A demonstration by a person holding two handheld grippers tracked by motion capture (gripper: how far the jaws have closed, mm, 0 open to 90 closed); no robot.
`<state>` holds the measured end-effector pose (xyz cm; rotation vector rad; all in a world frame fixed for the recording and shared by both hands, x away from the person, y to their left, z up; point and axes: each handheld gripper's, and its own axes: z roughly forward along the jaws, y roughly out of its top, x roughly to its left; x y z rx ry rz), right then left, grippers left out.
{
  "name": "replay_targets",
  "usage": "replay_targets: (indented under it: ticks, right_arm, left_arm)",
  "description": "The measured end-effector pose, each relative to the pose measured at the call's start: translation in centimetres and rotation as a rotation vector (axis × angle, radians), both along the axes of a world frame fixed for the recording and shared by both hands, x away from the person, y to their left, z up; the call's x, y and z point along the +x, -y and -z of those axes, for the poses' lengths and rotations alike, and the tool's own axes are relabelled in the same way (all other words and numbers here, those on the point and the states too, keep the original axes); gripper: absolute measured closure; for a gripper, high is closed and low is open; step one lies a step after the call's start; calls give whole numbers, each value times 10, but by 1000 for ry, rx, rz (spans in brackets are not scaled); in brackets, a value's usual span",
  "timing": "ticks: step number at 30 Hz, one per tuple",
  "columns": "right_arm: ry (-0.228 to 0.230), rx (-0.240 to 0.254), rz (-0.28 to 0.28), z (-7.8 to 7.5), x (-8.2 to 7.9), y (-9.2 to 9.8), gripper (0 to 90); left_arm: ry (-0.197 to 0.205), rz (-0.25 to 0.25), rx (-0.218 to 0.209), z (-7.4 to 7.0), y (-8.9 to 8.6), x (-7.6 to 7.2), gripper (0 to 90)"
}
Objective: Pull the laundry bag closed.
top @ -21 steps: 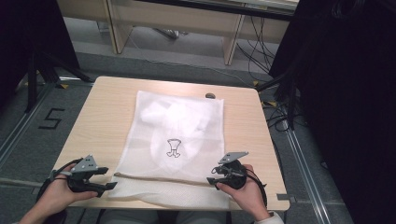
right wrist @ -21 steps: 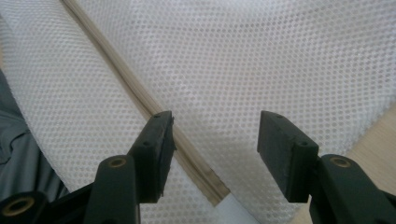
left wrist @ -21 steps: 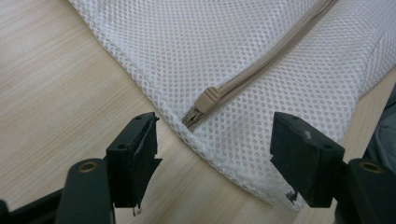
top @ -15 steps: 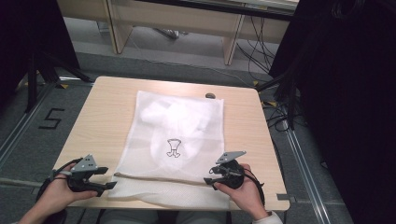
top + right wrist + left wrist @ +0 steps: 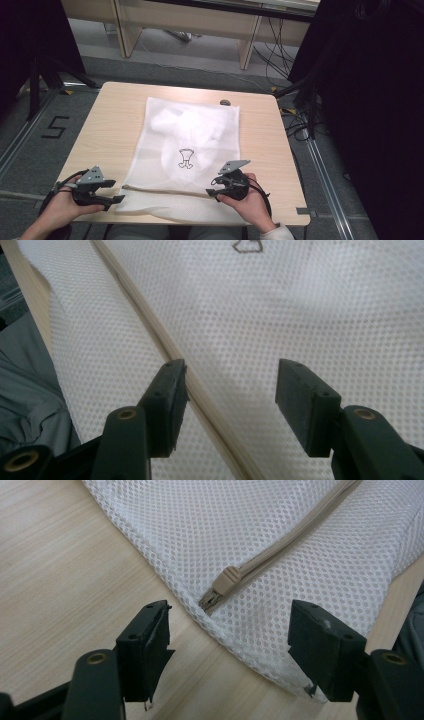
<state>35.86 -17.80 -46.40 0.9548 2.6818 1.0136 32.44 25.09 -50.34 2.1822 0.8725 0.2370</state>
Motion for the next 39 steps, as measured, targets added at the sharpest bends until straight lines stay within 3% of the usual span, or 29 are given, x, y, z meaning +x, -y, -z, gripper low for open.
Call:
replay_targets:
  ticks: [1, 2, 3, 7, 12, 19, 21, 26, 39]
  right_arm:
    - [6, -16, -23, -3, 2, -6, 468]
    - [-4, 14, -1, -1, 0, -11, 470]
    - [-9, -23, -13, -3, 1, -12, 476]
    - [-2, -22, -62, -3, 4, -23, 490]
    - [-13, -35, -67, -3, 4, -34, 509]
    - [4, -14, -124, 0, 8, -50, 525]
    - [-4, -15, -137, -1, 9, -56, 528]
    - [6, -19, -158, -1, 9, -68, 541]
    - [9, -18, -225, -3, 12, -105, 564]
  left_arm:
    - [8, 8, 2, 0, 0, 1, 325]
    - [5, 6, 0, 0, 1, 0, 325]
    - [7, 6, 4, 0, 1, 0, 324]
    - [4, 10, 1, 0, 1, 0, 324]
    - [-8, -2, -3, 0, 1, -1, 322]
    - [-2, 25, 0, 0, 2, -1, 316]
    - [-18, 4, -27, 1, 4, -2, 315]
    - [-1, 32, 18, 0, 3, -1, 313]
    - [-6, 28, 3, 1, 4, -2, 313]
